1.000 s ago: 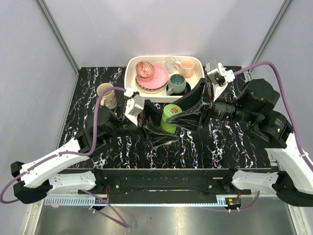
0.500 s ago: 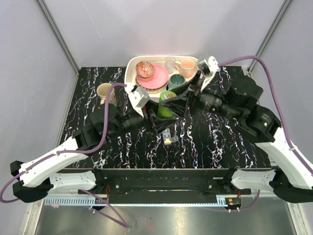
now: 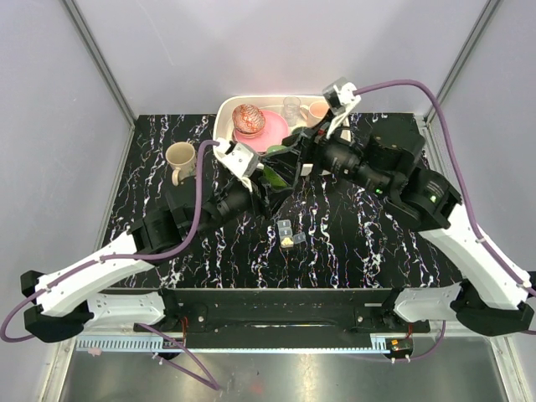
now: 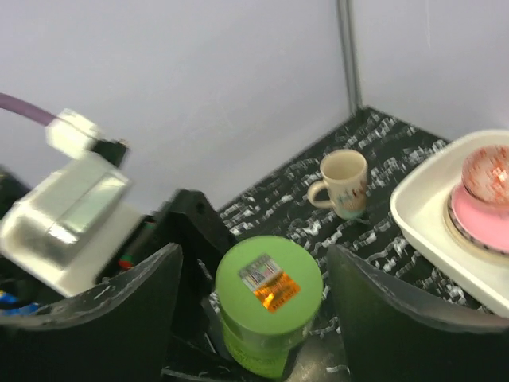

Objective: Sort the pills into containers

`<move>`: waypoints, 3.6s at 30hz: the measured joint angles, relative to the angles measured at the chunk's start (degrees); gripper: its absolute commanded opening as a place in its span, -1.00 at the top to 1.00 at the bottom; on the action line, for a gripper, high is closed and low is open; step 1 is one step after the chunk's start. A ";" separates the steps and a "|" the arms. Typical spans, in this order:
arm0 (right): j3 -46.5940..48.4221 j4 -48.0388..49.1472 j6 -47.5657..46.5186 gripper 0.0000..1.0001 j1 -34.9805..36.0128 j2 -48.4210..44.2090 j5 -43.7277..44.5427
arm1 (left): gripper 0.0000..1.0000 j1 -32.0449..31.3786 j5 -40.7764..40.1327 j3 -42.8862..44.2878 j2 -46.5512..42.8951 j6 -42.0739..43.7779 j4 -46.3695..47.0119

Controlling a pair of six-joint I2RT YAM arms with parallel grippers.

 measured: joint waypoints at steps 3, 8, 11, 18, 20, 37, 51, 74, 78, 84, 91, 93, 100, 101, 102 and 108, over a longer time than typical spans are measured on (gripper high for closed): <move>0.00 0.87 -0.11 -0.73 0.00 -2.23 -3.50 | 1.00 -0.13 4.33 -0.46 -0.79 -0.59 0.13; 0.02 2.56 -0.35 -0.77 -0.02 -7.19 -9.68 | 1.00 -0.20 13.90 -3.52 -2.89 -2.86 3.91; -0.13 3.28 -0.81 -0.78 -0.02 -9.55 -12.50 | 1.00 -0.24 20.15 -6.16 -4.20 -4.26 7.02; -2.64 3.41 -2.49 -0.73 -0.02 -13.75 -19.47 | 1.00 -0.28 31.76 -7.17 -4.61 -5.86 11.61; -3.21 3.34 -2.97 -0.72 -0.02 -14.08 -21.59 | 1.00 -0.28 34.56 -7.17 -4.61 -6.10 12.83; -6.12 2.38 -3.67 -0.28 0.00 -12.07 -30.82 | 1.00 -0.31 41.03 -7.85 -5.51 -6.21 16.28; -6.05 3.17 -2.73 0.56 -0.04 -10.91 -29.16 | 1.00 -0.79 35.67 -8.24 -7.06 -6.14 14.80; -0.81 -6.54 1.90 -0.66 0.00 -3.21 -9.16 | 1.00 -0.59 1.86 -5.84 -5.49 -0.02 1.99; -0.81 -8.33 2.25 -0.68 0.00 -2.01 -9.11 | 1.00 -0.61 1.95 -5.84 -5.49 0.37 1.55; -0.81 -9.73 2.78 -0.61 0.00 0.50 -9.14 | 1.00 -0.61 3.17 -5.84 -5.18 1.01 1.42; -0.81 -10.43 2.95 0.17 0.07 1.77 -9.64 | 1.00 -0.44 4.28 -5.81 -4.70 1.31 0.48; -0.81 -10.71 2.60 0.38 0.07 1.77 -9.66 | 1.00 -0.44 4.22 -5.81 -4.72 1.07 0.17; -2.05 -10.23 2.60 0.76 0.28 1.01 -6.95 | -0.97 -0.63 1.73 -6.34 -4.76 0.42 0.26; -3.48 -10.34 2.43 0.83 0.35 0.22 -4.37 | -0.98 -0.66 1.11 -6.64 -4.87 0.37 0.33; -4.98 -10.80 2.16 0.90 0.24 -0.57 -1.79 | -0.98 -0.66 0.09 -7.26 -5.29 -0.50 0.42; -19.54 -9.44 1.70 1.00 -7.67 -3.48 7.52 | -0.98 -0.66 -3.89 -14.64 -9.03 -6.71 -0.83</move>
